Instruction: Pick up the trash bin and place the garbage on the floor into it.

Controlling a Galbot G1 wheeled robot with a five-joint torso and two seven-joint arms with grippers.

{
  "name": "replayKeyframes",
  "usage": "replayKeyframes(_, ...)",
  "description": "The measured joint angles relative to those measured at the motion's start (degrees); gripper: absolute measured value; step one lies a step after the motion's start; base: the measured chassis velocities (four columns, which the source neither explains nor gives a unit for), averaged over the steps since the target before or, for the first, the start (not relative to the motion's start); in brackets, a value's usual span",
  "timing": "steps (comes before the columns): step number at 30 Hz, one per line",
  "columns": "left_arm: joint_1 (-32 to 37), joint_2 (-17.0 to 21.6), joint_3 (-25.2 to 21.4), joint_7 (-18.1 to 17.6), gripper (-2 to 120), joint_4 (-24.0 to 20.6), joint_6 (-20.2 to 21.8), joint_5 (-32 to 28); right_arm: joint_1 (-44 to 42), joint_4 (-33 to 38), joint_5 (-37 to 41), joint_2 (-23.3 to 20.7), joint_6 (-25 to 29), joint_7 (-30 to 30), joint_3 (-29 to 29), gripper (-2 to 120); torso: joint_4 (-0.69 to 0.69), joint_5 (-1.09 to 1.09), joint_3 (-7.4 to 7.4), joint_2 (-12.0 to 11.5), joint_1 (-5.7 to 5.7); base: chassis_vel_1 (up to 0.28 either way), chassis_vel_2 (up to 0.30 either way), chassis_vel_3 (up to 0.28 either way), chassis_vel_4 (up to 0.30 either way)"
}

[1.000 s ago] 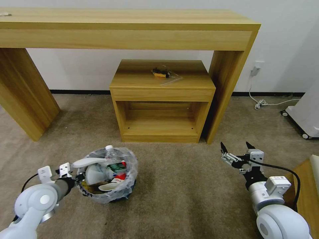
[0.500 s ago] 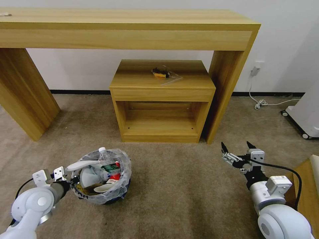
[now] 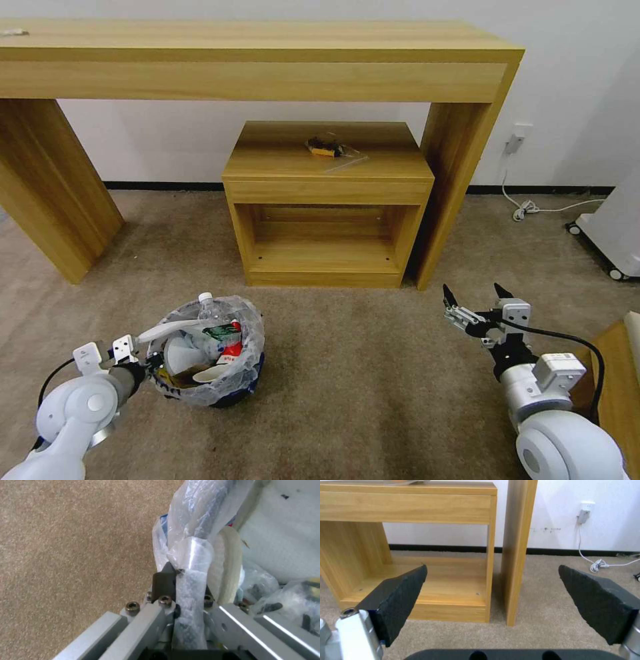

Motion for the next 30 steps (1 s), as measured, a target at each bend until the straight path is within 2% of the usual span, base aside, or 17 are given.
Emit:
replayKeyframes(8,-0.66,0.01,0.65,-0.06,3,0.56,0.0,0.5,0.22,-0.46,0.01,0.04,0.07,0.0,-0.2,100,-0.01,-0.01,0.0,0.0,0.0,0.0,0.0,0.0,0.0)
replayKeyframes(9,-0.68,0.01,0.69,-0.07,9,0.58,0.0,0.52,0.23,-0.5,0.01,0.04,0.08,0.0,-0.2,100,-0.01,-0.01,0.0,0.0,0.0,0.0,0.0,0.0,0.0)
replayKeyframes(10,-0.68,0.01,0.69,-0.07,9,0.58,0.0,0.52,0.23,-0.5,0.01,0.04,0.08,0.0,-0.2,100,-0.01,-0.01,0.0,0.0,0.0,0.0,0.0,0.0,0.0)
replayKeyframes(13,-0.82,0.11,0.89,-0.2,25,0.75,-0.02,0.6,0.49,-0.93,0.07,-0.11,0.15,-0.02,-0.25,100,-0.03,-0.05,0.01,-0.02,0.01,0.0,0.0,0.0,0.0)
replayKeyframes(14,-0.82,0.11,0.89,-0.2,25,0.75,-0.02,0.6,0.49,-0.93,0.07,-0.11,0.15,-0.02,-0.25,100,-0.03,-0.05,0.01,-0.02,0.01,0.0,0.0,0.0,0.0)
replayKeyframes(16,-0.82,0.27,0.9,-0.3,32,0.68,-0.02,0.6,0.7,-1.14,0.13,-0.15,0.16,-0.03,-0.34,100,-0.03,-0.06,0.02,-0.02,0.01,0.0,0.0,0.0,0.0)
replayKeyframes(17,-0.76,0.48,0.84,-0.37,39,0.54,0.05,0.57,0.82,-1.26,0.2,-0.17,0.16,-0.03,-0.47,100,-0.03,-0.07,0.02,-0.03,0.01,0.0,0.0,0.0,0.0)
replayKeyframes(18,-0.76,0.48,0.84,-0.37,39,0.54,0.05,0.57,0.82,-1.26,0.2,-0.17,0.16,-0.03,-0.47,100,-0.03,-0.07,0.02,-0.03,0.01,0.0,0.0,0.0,0.0)
replayKeyframes(21,-0.05,1.02,0.23,-0.58,54,-0.2,0.27,0.06,0.91,-1.52,0.27,-0.23,0.16,-0.04,-0.68,100,-0.03,-0.12,0.03,-0.04,0.02,0.0,0.0,0.0,0.0)
replayKeyframes(22,-0.05,1.02,0.23,-0.58,54,-0.2,0.27,0.06,0.91,-1.52,0.27,-0.23,0.16,-0.04,-0.68,100,-0.03,-0.12,0.03,-0.04,0.02,0.0,0.0,0.0,0.0)
replayKeyframes(24,0.86,1.52,-0.59,-0.67,65,-1.25,0.51,-0.96,0.94,-1.77,0.33,-0.37,0.16,-0.04,-0.72,100,-0.04,-0.15,0.04,-0.05,0.02,0.0,0.0,0.0,0.0)
replayKeyframes(26,1.07,1.64,-0.88,-0.8,69,-1.59,0.61,-1.41,0.95,-1.78,0.37,-0.42,0.16,-0.04,-0.72,100,-0.04,-0.15,0.04,-0.05,0.02,0.0,0.0,0.0,0.0)
replayKeyframes(29,1.44,2.14,-2.46,-2.03,86,-3.26,0.84,-4.41,0.97,-1.86,0.54,-0.44,0.16,-0.04,-0.94,100,-0.03,-0.09,0.03,-0.05,0.03,0.0,0.0,0.0,0.0)
replayKeyframes(30,1.44,2.14,-2.46,-2.03,86,-3.26,0.84,-4.41,0.97,-1.86,0.54,-0.44,0.16,-0.04,-0.94,100,-0.03,-0.09,0.03,-0.05,0.03,0.0,0.0,0.0,0.0)
